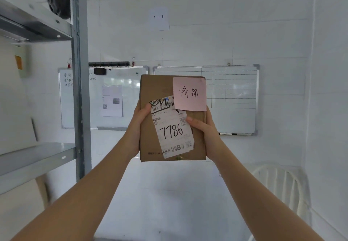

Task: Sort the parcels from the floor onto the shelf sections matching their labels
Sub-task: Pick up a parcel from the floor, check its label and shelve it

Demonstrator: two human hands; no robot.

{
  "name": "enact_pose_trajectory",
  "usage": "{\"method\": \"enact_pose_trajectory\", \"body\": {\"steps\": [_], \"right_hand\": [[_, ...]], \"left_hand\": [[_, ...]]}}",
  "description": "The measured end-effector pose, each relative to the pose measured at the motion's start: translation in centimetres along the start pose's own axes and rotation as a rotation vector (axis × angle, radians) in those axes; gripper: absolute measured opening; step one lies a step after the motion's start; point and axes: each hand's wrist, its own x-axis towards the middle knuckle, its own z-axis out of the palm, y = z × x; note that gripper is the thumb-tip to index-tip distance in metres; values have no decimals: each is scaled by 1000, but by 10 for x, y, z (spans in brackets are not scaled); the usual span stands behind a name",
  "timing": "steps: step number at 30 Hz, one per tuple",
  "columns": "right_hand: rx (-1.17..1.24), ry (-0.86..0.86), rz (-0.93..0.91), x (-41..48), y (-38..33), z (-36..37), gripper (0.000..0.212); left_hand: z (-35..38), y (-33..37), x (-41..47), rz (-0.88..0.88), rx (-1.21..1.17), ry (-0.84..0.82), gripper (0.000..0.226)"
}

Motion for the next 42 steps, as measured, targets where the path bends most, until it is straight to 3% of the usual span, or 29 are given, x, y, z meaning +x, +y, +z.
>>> {"method": "enact_pose_trajectory", "body": {"steps": [6, 11, 21, 33, 42], "right_hand": [[145, -40, -15, 2, 21, 16, 71], [225, -111, 28, 3, 32, 27, 72], [303, -401, 140, -21, 42, 78, 71], [563, -717, 284, -106, 6, 237, 70], [836, -1031, 413, -261, -73, 389, 71]], "left_hand": [[-9, 11, -16, 64, 108, 69, 45], [-10, 22, -39, 141, 267, 144, 48], [-12, 53, -131, 197, 435, 484, 68], [-14, 161, -295, 312, 606, 852, 58], [42, 270, -493, 414, 797, 1189, 50]]}}
